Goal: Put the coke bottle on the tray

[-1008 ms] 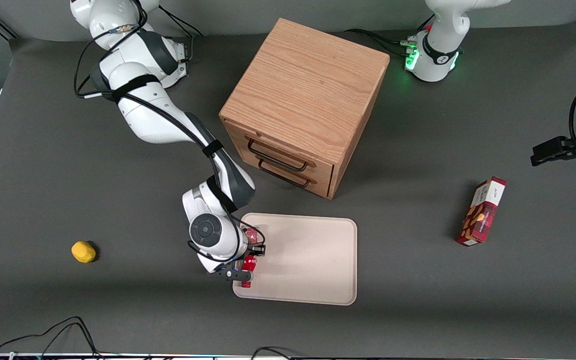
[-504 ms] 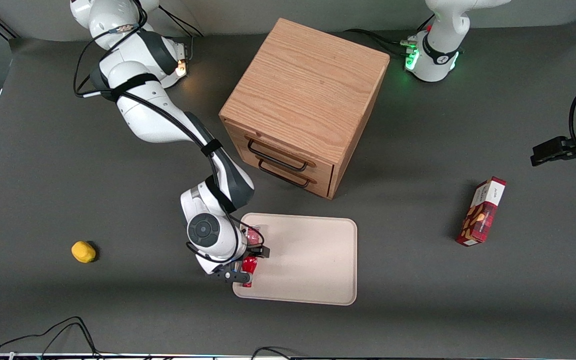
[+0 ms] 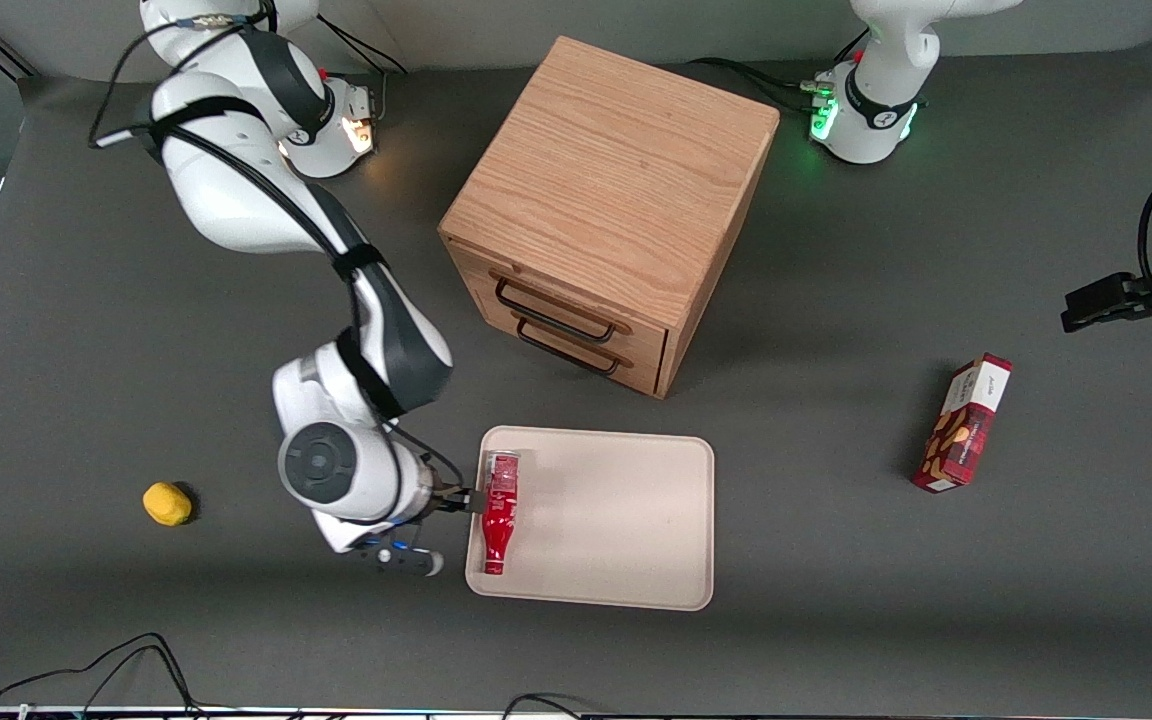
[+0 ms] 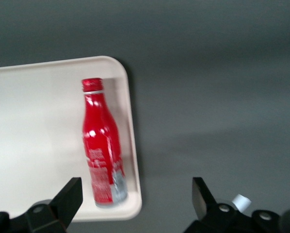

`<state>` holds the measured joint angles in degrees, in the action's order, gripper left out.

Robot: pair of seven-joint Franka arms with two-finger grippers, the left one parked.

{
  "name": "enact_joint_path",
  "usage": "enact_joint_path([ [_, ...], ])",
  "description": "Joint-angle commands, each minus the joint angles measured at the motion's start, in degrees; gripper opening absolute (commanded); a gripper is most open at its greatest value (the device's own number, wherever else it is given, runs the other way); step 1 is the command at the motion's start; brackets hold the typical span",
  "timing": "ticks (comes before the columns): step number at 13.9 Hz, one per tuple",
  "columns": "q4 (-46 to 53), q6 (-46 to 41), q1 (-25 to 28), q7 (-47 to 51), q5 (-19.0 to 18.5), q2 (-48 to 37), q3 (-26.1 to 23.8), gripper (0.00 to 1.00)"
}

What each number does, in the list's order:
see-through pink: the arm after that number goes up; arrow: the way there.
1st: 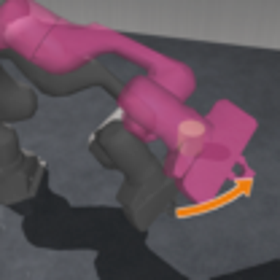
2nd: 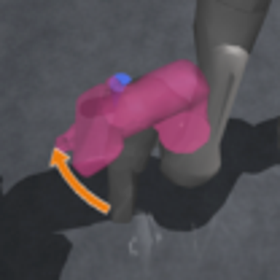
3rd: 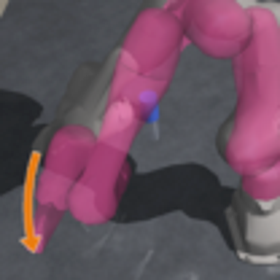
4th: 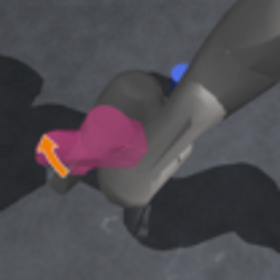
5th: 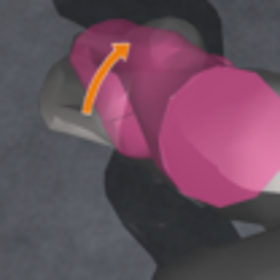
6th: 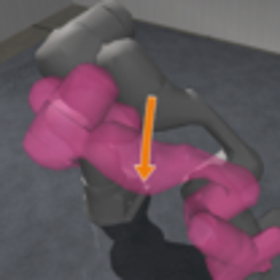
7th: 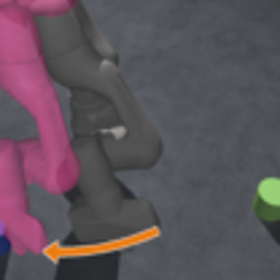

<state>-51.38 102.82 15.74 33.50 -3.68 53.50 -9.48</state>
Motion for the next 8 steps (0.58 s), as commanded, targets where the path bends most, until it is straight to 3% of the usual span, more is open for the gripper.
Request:
enact_joint_path([
  [1, -20.6, 0.4, -7.7, -5.1, 0.7, -16.9, -3.3, 1.00],
  [3, -30.9, 0.3, -13.9, -10.1, 0.9, -26.9, -5.2, 1.00],
  [8, -49.1, 0.2, -33.1, -17.6, 1.0, -46.5, -15.8, 1.00],
])
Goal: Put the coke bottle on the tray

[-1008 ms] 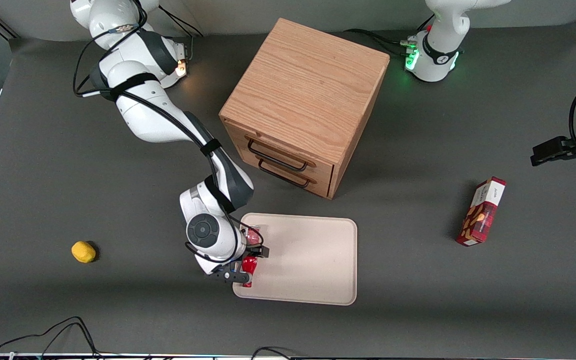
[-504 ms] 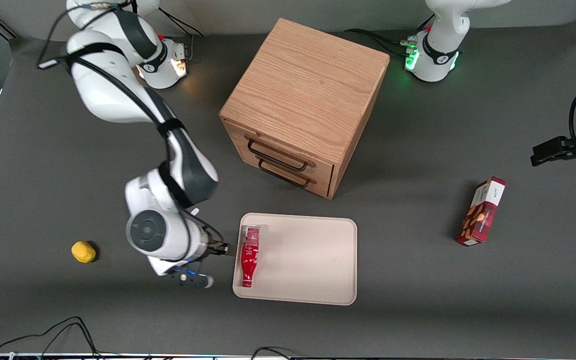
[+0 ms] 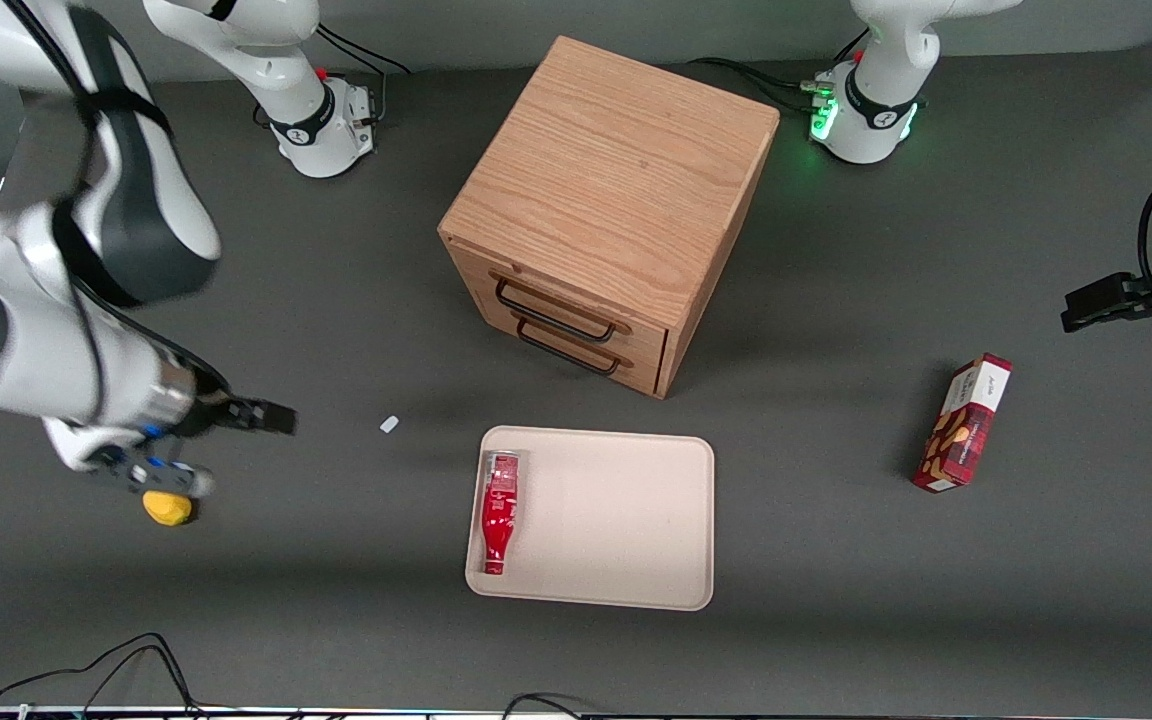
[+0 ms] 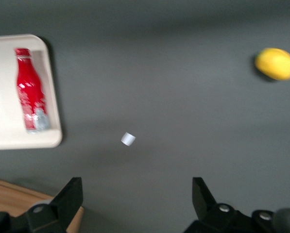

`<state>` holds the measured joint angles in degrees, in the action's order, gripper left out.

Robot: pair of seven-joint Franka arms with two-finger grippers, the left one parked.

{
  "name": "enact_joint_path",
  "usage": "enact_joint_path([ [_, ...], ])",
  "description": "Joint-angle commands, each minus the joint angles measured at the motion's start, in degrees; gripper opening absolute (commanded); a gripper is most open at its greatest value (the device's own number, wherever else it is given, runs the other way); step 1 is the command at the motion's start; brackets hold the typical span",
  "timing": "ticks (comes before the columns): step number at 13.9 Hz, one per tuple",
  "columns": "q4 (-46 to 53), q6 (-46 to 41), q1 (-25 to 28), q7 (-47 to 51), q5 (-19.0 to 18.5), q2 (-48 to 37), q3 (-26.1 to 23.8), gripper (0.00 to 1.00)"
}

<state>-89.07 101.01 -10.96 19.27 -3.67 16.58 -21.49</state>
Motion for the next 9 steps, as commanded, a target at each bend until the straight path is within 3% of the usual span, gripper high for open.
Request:
enact_joint_path([
  [1, -12.1, 0.9, -4.7, -3.4, 1.3, -11.2, -2.8, 1.00],
  [3, -11.1, -1.0, 8.2, -2.4, 3.0, -12.5, 10.6, 1.00],
  [4, -10.2, -1.3, 11.8, -2.4, 5.8, -12.6, 15.6, 1.00],
  [6, -8.8, -3.2, 15.8, -3.4, 7.9, -12.5, 20.1, 1.00],
  [9, -8.0, -5.1, 17.1, -3.4, 8.1, -12.1, 21.4, 1.00],
])
